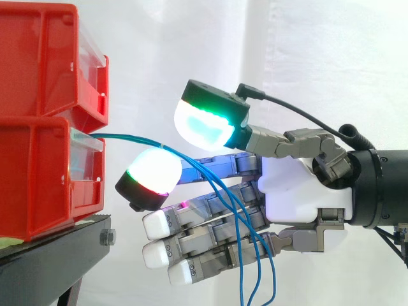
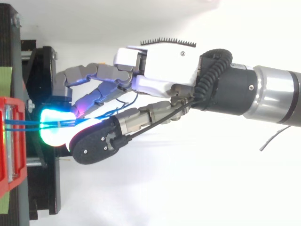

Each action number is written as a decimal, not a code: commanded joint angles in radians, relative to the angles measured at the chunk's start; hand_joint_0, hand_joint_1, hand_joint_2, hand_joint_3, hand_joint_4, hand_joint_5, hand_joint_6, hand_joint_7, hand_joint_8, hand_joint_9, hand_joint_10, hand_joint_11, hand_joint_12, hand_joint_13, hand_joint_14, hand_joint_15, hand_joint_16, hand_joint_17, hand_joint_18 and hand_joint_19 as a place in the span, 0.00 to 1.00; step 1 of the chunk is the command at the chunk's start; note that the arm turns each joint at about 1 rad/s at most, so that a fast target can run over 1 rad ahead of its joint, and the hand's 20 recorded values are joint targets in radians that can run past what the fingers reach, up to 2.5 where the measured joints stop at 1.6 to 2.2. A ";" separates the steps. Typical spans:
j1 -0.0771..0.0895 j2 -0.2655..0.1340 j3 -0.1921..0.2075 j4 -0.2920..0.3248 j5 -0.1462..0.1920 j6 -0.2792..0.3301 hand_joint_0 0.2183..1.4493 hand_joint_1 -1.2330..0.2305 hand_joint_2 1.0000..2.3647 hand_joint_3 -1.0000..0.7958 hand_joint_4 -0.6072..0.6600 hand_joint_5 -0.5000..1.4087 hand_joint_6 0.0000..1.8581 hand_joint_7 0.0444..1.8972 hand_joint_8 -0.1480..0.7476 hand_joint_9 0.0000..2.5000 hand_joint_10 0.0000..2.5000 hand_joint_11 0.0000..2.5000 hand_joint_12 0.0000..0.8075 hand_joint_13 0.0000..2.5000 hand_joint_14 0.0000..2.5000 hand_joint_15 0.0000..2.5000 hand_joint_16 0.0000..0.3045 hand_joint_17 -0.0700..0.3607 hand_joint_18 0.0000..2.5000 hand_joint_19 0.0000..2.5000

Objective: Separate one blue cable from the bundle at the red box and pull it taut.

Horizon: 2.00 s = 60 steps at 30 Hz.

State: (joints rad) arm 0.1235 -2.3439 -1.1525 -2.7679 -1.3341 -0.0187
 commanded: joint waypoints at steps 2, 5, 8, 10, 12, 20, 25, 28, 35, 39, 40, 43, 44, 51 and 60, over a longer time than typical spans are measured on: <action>0.001 0.000 0.000 0.001 0.000 -0.003 0.28 0.51 0.00 0.28 0.57 0.20 0.29 0.65 0.48 0.29 0.01 0.20 0.43 0.26 0.01 0.16 0.11 0.34 0.17 0.16; -0.001 0.000 0.000 0.001 0.000 -0.003 0.29 0.56 0.00 0.29 0.57 0.20 0.29 0.65 0.48 0.30 0.01 0.20 0.43 0.27 0.01 0.16 0.11 0.34 0.17 0.17; -0.001 0.000 0.000 0.001 0.000 -0.003 0.32 0.56 0.00 0.32 0.56 0.20 0.30 0.64 0.47 0.31 0.01 0.21 0.42 0.27 0.01 0.16 0.11 0.34 0.18 0.16; -0.001 0.000 0.002 0.001 0.000 -0.003 0.32 0.55 0.01 0.34 0.56 0.20 0.30 0.64 0.48 0.31 0.01 0.20 0.42 0.27 0.01 0.16 0.11 0.34 0.18 0.16; -0.001 0.000 0.002 0.001 0.000 -0.003 0.33 0.53 0.01 0.36 0.56 0.20 0.30 0.64 0.48 0.31 0.01 0.20 0.42 0.28 0.01 0.16 0.11 0.33 0.18 0.16; -0.001 0.000 0.004 0.001 0.000 -0.006 0.33 0.50 0.01 0.36 0.56 0.20 0.33 0.62 0.48 0.32 0.01 0.21 0.42 0.28 0.01 0.16 0.11 0.34 0.18 0.17; -0.001 0.000 0.005 -0.001 0.000 -0.006 0.30 0.55 0.00 0.32 0.57 0.20 0.34 0.60 0.48 0.32 0.01 0.21 0.43 0.28 0.01 0.16 0.11 0.34 0.18 0.16; -0.004 0.000 0.005 -0.001 -0.002 -0.006 0.31 0.58 0.00 0.31 0.56 0.20 0.34 0.60 0.49 0.33 0.01 0.22 0.43 0.28 0.01 0.16 0.11 0.34 0.19 0.16; -0.011 0.000 0.028 -0.018 -0.019 -0.026 0.34 0.53 0.01 0.39 0.56 0.20 0.34 0.59 0.49 0.34 0.01 0.22 0.43 0.29 0.01 0.16 0.11 0.34 0.19 0.16; -0.018 0.000 0.036 -0.021 -0.020 -0.044 0.34 0.50 0.01 0.43 0.56 0.20 0.34 0.60 0.49 0.34 0.01 0.22 0.43 0.29 0.01 0.16 0.11 0.34 0.19 0.16; -0.018 0.000 0.036 -0.021 -0.020 -0.044 0.34 0.49 0.01 0.43 0.57 0.20 0.34 0.60 0.49 0.34 0.01 0.22 0.43 0.29 0.01 0.16 0.11 0.34 0.19 0.16; -0.018 0.000 0.039 -0.021 -0.020 -0.044 0.34 0.45 0.01 0.45 0.57 0.20 0.34 0.60 0.49 0.34 0.01 0.22 0.43 0.29 0.01 0.16 0.11 0.34 0.19 0.16; -0.018 0.000 0.040 -0.021 -0.020 -0.046 0.34 0.44 0.01 0.45 0.58 0.20 0.34 0.60 0.49 0.34 0.01 0.22 0.43 0.29 0.01 0.16 0.11 0.34 0.20 0.16; -0.019 0.000 0.043 -0.027 -0.020 -0.047 0.33 0.38 0.01 0.48 0.58 0.19 0.37 0.56 0.50 0.33 0.01 0.23 0.44 0.29 0.01 0.16 0.11 0.34 0.20 0.16; -0.024 0.000 0.063 -0.070 -0.030 -0.046 0.33 0.34 0.01 0.45 0.59 0.17 0.41 0.51 0.49 0.33 0.01 0.25 0.43 0.29 0.01 0.16 0.11 0.34 0.20 0.16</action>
State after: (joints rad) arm 0.1002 -2.3439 -1.0957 -2.8196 -1.3625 -0.0659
